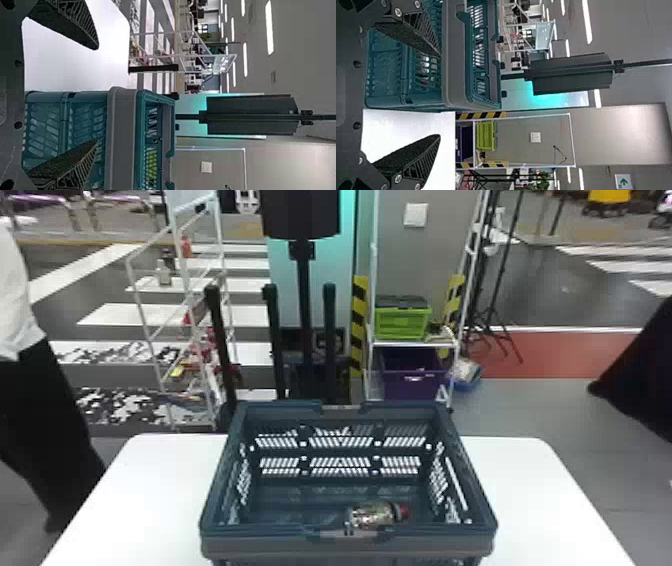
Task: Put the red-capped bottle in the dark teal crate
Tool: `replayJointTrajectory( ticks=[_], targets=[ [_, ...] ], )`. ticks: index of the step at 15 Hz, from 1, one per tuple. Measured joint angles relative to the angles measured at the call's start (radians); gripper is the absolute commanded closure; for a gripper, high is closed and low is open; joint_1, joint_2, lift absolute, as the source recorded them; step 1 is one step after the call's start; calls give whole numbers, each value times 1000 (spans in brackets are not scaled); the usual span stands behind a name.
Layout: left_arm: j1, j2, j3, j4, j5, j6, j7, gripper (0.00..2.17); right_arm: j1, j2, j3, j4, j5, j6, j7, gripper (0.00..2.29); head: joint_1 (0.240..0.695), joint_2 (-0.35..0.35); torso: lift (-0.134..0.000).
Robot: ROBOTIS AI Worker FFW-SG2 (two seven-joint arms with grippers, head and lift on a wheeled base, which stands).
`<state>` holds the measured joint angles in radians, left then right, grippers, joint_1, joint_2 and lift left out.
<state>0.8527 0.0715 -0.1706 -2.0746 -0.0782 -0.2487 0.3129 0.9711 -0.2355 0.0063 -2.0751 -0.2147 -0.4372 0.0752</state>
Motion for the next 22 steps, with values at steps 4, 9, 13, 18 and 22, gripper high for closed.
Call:
replayJointTrajectory(
  ticks=[4,9,13,18,22],
  targets=[
    [1,-10,0,24,0,-41,0,33,1,-5,1,4,-1,-2,0,154,499,0,0],
    [1,-13,1,35,0,-43,-11,33,5,-7,1,3,-1,-6,0,154,499,0,0],
    [1,-10,3,29,0,-43,-19,33,14,-7,1,1,1,-20,7,154,499,0,0],
    [8,-10,-3,32,-16,-43,-21,33,18,-14,1,-1,1,-27,8,154,499,0,0],
    [17,-10,-10,29,-21,-43,-21,33,23,-18,4,-5,0,-27,8,154,499,0,0]
  ],
)
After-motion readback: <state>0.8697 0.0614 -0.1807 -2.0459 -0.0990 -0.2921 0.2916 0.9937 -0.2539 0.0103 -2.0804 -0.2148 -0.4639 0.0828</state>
